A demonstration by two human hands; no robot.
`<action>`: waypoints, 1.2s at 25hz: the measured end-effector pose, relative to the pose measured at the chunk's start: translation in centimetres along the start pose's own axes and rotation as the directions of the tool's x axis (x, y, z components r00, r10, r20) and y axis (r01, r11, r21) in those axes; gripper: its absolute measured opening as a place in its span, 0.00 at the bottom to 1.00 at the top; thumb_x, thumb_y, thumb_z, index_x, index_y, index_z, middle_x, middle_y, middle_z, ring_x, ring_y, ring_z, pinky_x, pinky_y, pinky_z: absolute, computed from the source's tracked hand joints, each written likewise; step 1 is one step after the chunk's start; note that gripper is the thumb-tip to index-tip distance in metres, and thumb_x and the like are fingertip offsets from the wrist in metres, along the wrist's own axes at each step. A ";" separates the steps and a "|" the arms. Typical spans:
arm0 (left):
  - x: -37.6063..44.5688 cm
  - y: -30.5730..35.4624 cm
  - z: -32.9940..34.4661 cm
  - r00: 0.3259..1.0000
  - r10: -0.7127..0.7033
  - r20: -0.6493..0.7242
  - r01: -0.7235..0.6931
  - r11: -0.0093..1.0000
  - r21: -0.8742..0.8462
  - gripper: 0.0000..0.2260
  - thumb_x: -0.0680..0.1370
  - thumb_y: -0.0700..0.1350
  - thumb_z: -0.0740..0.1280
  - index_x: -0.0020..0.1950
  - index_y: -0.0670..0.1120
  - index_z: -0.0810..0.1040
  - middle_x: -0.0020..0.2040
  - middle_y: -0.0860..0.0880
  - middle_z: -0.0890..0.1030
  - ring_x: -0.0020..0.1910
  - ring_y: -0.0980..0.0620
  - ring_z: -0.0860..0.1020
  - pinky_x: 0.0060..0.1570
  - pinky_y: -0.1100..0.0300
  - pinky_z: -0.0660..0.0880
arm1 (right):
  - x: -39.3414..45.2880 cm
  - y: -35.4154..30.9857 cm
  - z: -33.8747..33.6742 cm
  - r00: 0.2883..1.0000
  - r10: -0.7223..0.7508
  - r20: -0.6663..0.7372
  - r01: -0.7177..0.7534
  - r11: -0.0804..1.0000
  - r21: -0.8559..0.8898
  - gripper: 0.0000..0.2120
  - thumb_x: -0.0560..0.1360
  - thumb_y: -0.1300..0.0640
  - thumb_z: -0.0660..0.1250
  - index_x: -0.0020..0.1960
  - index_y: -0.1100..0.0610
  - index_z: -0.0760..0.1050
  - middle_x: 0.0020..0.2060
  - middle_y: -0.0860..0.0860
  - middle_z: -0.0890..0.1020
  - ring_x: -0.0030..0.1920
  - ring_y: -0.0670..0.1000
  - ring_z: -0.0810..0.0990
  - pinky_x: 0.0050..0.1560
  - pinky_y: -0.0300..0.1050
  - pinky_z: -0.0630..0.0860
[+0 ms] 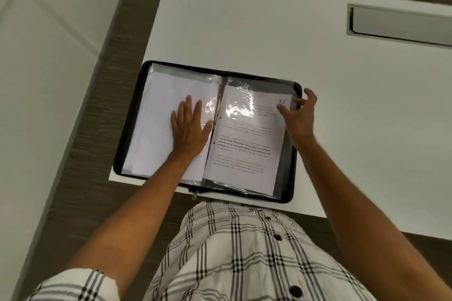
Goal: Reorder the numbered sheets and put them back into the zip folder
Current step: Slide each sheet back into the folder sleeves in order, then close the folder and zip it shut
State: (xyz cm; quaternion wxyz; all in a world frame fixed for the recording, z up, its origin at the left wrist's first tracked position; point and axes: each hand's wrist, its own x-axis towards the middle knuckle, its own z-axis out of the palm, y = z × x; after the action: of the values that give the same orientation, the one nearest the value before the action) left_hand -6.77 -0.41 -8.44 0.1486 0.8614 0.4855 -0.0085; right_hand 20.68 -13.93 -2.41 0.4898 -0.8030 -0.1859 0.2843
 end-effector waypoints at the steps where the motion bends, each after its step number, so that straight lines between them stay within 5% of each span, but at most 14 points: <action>1: -1.4 -0.1 0.0 1.000 -0.028 -0.006 0.028 1.000 0.007 0.34 0.82 0.65 0.51 0.84 0.50 0.53 0.84 0.43 0.49 0.82 0.40 0.49 0.78 0.38 0.48 | -1.5 0.2 -0.2 0.999 0.028 0.024 -0.028 0.999 0.018 0.38 0.78 0.57 0.76 0.79 0.52 0.56 0.61 0.52 0.77 0.60 0.52 0.81 0.52 0.38 0.80; 5: -5.5 -0.1 0.1 0.992 -0.126 0.031 0.126 0.992 0.002 0.34 0.82 0.67 0.52 0.84 0.52 0.49 0.84 0.44 0.45 0.83 0.42 0.45 0.79 0.37 0.44 | -7.0 3.1 -0.6 0.989 0.115 0.087 -0.122 0.990 0.069 0.37 0.80 0.54 0.74 0.79 0.50 0.55 0.59 0.49 0.80 0.54 0.50 0.83 0.58 0.52 0.83; 11: -8.6 0.0 -1.2 0.953 -0.283 0.107 0.291 0.954 -0.068 0.37 0.80 0.68 0.58 0.84 0.54 0.48 0.84 0.46 0.40 0.82 0.42 0.41 0.78 0.37 0.43 | -11.4 6.6 -0.9 0.979 0.092 0.180 -0.109 0.990 0.086 0.33 0.79 0.59 0.75 0.77 0.53 0.60 0.68 0.49 0.76 0.61 0.52 0.81 0.54 0.46 0.83; 16: -9.5 -2.5 -3.5 0.917 -0.362 0.169 0.381 0.920 -0.094 0.40 0.79 0.68 0.61 0.84 0.53 0.48 0.84 0.46 0.39 0.82 0.42 0.43 0.79 0.38 0.45 | -11.4 6.3 -1.8 0.980 0.115 0.163 -0.117 0.993 0.003 0.26 0.80 0.55 0.73 0.73 0.54 0.65 0.67 0.54 0.78 0.58 0.56 0.83 0.58 0.57 0.84; 22: -7.9 -5.2 -5.4 0.874 -0.459 0.158 0.482 0.860 -0.168 0.43 0.76 0.66 0.69 0.83 0.51 0.53 0.84 0.45 0.44 0.82 0.40 0.47 0.78 0.37 0.51 | -11.9 5.6 -1.5 0.983 0.132 0.128 -0.124 0.990 -0.068 0.20 0.84 0.55 0.67 0.73 0.58 0.68 0.61 0.51 0.78 0.51 0.51 0.81 0.42 0.38 0.77; 26: -6.3 -6.7 -6.5 0.816 -0.557 0.152 0.578 0.784 -0.227 0.42 0.74 0.63 0.72 0.80 0.48 0.57 0.82 0.43 0.54 0.79 0.39 0.55 0.73 0.35 0.59 | -12.1 5.4 -0.6 0.981 0.181 0.069 -0.173 0.979 -0.108 0.17 0.84 0.55 0.66 0.71 0.58 0.69 0.59 0.52 0.78 0.46 0.43 0.79 0.39 0.38 0.75; 30: -5.3 -8.5 -7.4 0.787 -0.595 0.167 0.617 0.746 -0.251 0.43 0.72 0.59 0.76 0.79 0.48 0.58 0.78 0.43 0.60 0.75 0.39 0.61 0.67 0.36 0.66 | -12.4 5.2 0.2 0.976 0.213 0.032 -0.208 0.971 -0.117 0.19 0.84 0.56 0.67 0.73 0.56 0.69 0.59 0.51 0.78 0.47 0.45 0.79 0.42 0.41 0.77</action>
State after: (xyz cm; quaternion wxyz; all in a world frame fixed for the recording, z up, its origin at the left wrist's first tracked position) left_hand -17.63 1.28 -2.64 0.2818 0.6243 0.7284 -0.0171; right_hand 11.16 -23.27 -3.73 0.4065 -0.8381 -0.1260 0.3413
